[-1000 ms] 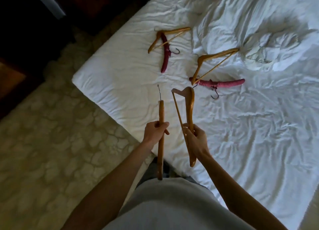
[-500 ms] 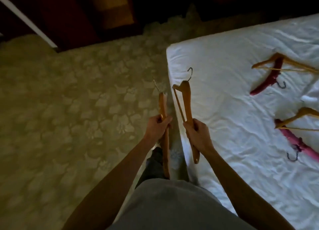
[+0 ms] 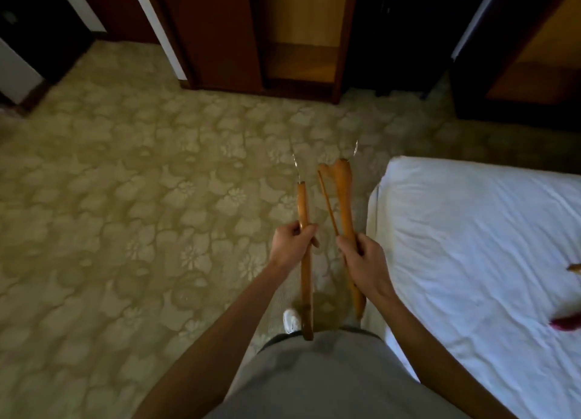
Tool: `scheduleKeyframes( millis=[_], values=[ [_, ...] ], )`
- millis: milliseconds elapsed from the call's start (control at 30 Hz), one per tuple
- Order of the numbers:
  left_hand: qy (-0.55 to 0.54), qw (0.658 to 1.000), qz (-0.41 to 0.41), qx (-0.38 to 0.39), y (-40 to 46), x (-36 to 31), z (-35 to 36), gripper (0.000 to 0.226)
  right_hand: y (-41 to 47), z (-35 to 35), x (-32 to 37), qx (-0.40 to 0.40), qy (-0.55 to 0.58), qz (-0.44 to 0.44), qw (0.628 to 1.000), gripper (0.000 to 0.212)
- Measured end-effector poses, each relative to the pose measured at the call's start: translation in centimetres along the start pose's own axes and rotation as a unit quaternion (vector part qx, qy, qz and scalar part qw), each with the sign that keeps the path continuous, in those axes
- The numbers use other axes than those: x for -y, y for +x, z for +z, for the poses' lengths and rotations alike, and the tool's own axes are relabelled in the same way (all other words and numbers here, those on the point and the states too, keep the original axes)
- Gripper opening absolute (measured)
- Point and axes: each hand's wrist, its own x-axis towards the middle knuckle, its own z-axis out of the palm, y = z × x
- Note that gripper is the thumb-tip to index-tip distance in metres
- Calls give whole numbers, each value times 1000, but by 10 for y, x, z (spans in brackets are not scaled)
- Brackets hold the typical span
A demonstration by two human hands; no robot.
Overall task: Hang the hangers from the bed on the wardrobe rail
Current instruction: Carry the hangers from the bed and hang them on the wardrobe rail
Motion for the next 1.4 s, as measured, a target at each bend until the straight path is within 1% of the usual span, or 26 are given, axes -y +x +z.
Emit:
scheduleKeyframes(
  millis=[200, 267, 400, 500, 600, 700, 767, 833, 900, 1000, 1100, 1267, 1400],
  values=[
    [-22, 999, 21, 9, 83, -51, -43, 28, 90, 37, 62, 20, 6, -13, 1000, 21],
    [-25, 999, 29, 4, 115, -66, -56, 30, 124, 50, 76, 18, 3, -13, 1000, 23],
    [-34, 999, 37, 7, 195, -101, -77, 28, 204, 81, 106, 15, 2, 1, 1000, 27],
    [-38, 998, 45, 14, 271, -139, -95, 25, 281, 105, 140, 25, -9, 8, 1000, 24],
    [-42, 998, 46, 6, 342, -184, -115, 23, 359, 126, 179, 30, -6, -1, 1000, 32],
    [-49, 997, 52, -2, 406, -236, -138, 22, 431, 142, 225, 13, -6, -6, 1000, 40],
    [-46, 997, 55, -11, 444, -265, -151, 23, 470, 150, 254, 8, -17, -19, 1000, 37],
    [-44, 997, 56, -28, 481, -291, -165, 24, 509, 156, 280, 14, -2, -25, 1000, 27],
    [-44, 996, 63, -34, 513, -312, -179, 25, 541, 161, 302, 22, 7, -33, 999, 23],
    [-41, 996, 78, -24, 566, -341, -198, 28, 590, 168, 330, 27, 11, -45, 999, 26],
    [-47, 995, 85, -20, 629, -373, -214, 24, 650, 179, 356, 25, 8, -52, 998, 27],
    [-52, 994, 97, -14, 748, -430, -239, 25, 767, 205, 406, -1, 3, -40, 999, 32],
    [-52, 992, 113, -1, 836, -493, -256, 29, 860, 222, 457, -18, 13, -36, 999, 28]
  ],
)
